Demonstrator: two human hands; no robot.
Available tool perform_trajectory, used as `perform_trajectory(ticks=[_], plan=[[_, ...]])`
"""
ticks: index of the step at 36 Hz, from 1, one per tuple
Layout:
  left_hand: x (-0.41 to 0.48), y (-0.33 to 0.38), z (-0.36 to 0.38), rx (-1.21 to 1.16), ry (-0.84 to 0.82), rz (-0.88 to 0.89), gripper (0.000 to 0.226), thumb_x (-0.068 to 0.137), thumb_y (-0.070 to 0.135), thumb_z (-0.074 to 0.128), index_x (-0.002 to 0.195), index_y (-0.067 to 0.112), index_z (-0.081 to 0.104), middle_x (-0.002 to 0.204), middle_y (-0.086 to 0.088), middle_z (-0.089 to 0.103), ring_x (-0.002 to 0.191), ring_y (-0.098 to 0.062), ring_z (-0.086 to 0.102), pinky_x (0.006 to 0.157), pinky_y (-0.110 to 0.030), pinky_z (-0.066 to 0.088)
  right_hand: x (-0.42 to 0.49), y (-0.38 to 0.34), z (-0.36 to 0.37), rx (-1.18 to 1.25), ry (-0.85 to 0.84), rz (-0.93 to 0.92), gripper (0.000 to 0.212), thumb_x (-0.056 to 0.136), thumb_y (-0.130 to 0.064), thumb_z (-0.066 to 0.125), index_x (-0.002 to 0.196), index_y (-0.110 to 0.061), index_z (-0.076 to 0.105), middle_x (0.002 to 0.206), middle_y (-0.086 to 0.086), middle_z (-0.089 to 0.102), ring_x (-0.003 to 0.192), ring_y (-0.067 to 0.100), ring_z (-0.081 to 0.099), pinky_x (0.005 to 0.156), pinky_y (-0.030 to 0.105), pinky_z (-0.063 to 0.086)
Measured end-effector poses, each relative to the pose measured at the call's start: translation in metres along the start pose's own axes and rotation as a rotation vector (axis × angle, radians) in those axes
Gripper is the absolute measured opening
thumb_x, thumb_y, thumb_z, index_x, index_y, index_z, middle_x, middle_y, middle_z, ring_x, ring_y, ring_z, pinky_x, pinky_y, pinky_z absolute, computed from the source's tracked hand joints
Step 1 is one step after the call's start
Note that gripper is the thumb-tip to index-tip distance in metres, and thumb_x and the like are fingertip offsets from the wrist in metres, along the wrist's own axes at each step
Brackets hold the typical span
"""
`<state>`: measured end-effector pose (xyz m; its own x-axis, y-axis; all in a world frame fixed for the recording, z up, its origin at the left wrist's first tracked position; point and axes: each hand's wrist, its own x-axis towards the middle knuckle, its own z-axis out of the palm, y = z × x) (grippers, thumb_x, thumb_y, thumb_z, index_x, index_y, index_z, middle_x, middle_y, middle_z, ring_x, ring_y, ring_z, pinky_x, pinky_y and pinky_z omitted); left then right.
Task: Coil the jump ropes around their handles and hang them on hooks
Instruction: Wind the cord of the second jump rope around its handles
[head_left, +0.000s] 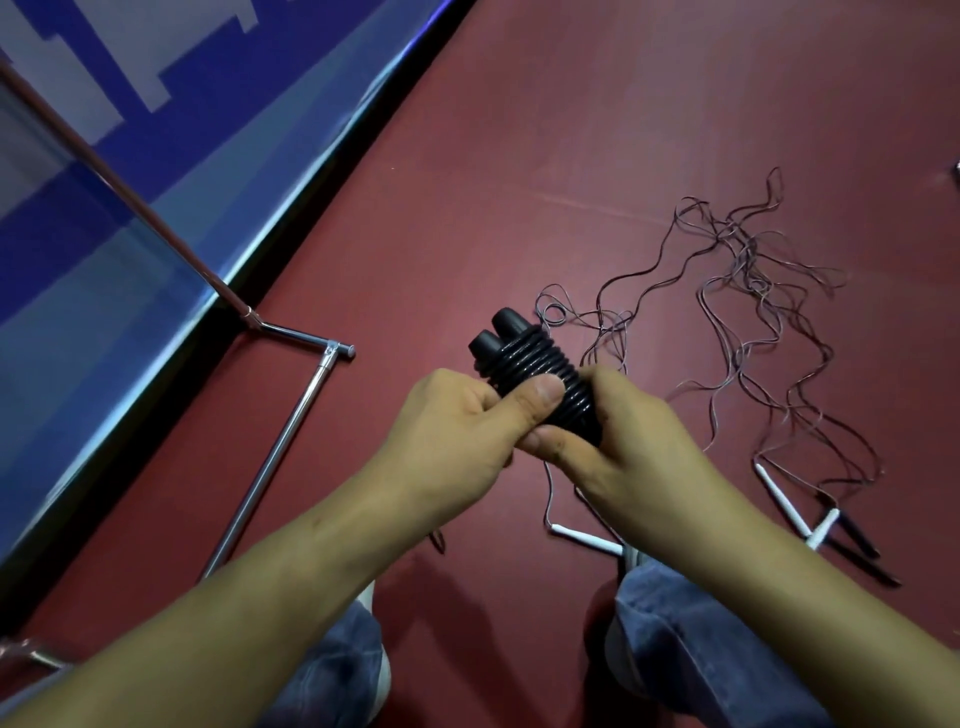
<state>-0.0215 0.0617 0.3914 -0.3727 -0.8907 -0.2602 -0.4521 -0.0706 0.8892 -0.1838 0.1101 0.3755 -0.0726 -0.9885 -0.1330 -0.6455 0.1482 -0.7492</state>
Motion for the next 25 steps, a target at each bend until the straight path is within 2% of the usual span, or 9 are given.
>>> perform_trajectory(ticks=[3, 7, 9, 11, 13, 15, 19, 22, 25], plan=[[0.001, -0.005, 0.001, -0.127, -0.04, -0.038, 0.053, 0.093, 0.052, 0.066, 0.054, 0.016, 0.067, 0.051, -0.004, 0.064, 0.045, -0.017, 0.045, 0.047, -0.027, 0.037, -0.01, 0.002, 0.007, 0.072, -0.005, -0.016, 0.03, 0.088, -0.049, 0.063, 0.107, -0.032, 0.047, 0.076, -0.018, 0.063, 0.071, -0.004, 0.058, 0.058, 0.016, 0.038], [0.004, -0.007, -0.002, -0.226, -0.092, -0.023, 0.049, 0.084, 0.057, 0.067, 0.058, 0.015, 0.07, 0.058, -0.013, 0.066, 0.053, -0.022, 0.042, 0.056, -0.037, 0.034, -0.016, -0.002, 0.007, 0.249, -0.089, -0.055, 0.021, 0.101, -0.023, 0.057, 0.114, -0.033, 0.044, 0.08, -0.032, 0.065, 0.067, -0.003, 0.061, 0.06, 0.016, 0.042], [0.005, -0.009, -0.004, -0.259, -0.102, -0.009, 0.046, 0.09, 0.05, 0.067, 0.059, 0.016, 0.071, 0.059, -0.012, 0.067, 0.053, -0.022, 0.042, 0.054, -0.035, 0.034, -0.016, -0.006, 0.006, 0.275, -0.12, -0.065, 0.02, 0.102, -0.023, 0.055, 0.114, -0.034, 0.044, 0.086, -0.027, 0.067, 0.069, 0.002, 0.062, 0.063, 0.026, 0.05], [0.006, -0.01, -0.006, -0.274, -0.118, 0.0, 0.048, 0.094, 0.044, 0.067, 0.056, 0.015, 0.07, 0.056, -0.011, 0.064, 0.051, -0.021, 0.041, 0.051, -0.03, 0.034, -0.017, -0.007, 0.007, 0.324, -0.154, -0.055, 0.021, 0.099, -0.035, 0.056, 0.117, -0.038, 0.046, 0.094, -0.02, 0.069, 0.078, 0.005, 0.064, 0.072, 0.033, 0.053], [0.006, -0.012, -0.008, -0.292, -0.134, 0.005, 0.05, 0.095, 0.043, 0.067, 0.054, 0.013, 0.067, 0.053, -0.009, 0.059, 0.051, -0.02, 0.041, 0.05, -0.028, 0.034, -0.019, -0.006, 0.007, 0.34, -0.173, -0.034, 0.03, 0.087, -0.055, 0.056, 0.115, -0.046, 0.05, 0.1, -0.02, 0.068, 0.087, 0.005, 0.065, 0.077, 0.028, 0.052], [0.006, -0.012, -0.012, -0.318, -0.159, 0.0, 0.049, 0.096, 0.04, 0.065, 0.055, 0.013, 0.067, 0.053, -0.01, 0.056, 0.05, -0.02, 0.039, 0.049, -0.026, 0.034, -0.019, -0.006, 0.004, 0.358, -0.166, -0.023, 0.044, 0.078, -0.064, 0.056, 0.116, -0.041, 0.055, 0.1, -0.017, 0.066, 0.085, 0.005, 0.064, 0.073, 0.023, 0.051], [0.004, -0.01, -0.019, -0.397, -0.236, -0.022, 0.048, 0.093, 0.037, 0.061, 0.075, -0.006, 0.071, 0.051, -0.012, 0.051, 0.045, -0.016, 0.033, 0.046, -0.021, 0.029, -0.013, -0.002, -0.011, 0.517, -0.248, 0.021, 0.052, 0.074, -0.057, 0.063, 0.113, -0.023, 0.065, 0.097, -0.006, 0.069, 0.088, 0.019, 0.066, 0.08, 0.045, 0.056], [0.003, -0.008, -0.024, -0.425, -0.325, -0.022, 0.04, 0.094, 0.037, 0.064, 0.07, 0.006, 0.074, 0.05, -0.01, 0.048, 0.042, -0.012, 0.035, 0.046, -0.021, 0.026, -0.008, 0.005, -0.023, 0.654, -0.273, 0.043, 0.051, 0.067, -0.046, 0.066, 0.115, -0.029, 0.069, 0.109, -0.001, 0.072, 0.1, 0.016, 0.067, 0.083, 0.042, 0.056], [0.0, -0.008, -0.028, -0.391, -0.486, -0.028, 0.041, 0.093, 0.039, 0.06, 0.064, 0.014, 0.074, 0.05, -0.007, 0.048, 0.043, -0.015, 0.033, 0.051, -0.034, 0.02, -0.002, 0.009, -0.032, 0.384, -0.237, -0.141, 0.096, 0.064, -0.031, 0.072, 0.15, -0.042, 0.033, 0.147, -0.012, 0.044, 0.133, 0.003, 0.048, 0.099, 0.036, 0.051]])
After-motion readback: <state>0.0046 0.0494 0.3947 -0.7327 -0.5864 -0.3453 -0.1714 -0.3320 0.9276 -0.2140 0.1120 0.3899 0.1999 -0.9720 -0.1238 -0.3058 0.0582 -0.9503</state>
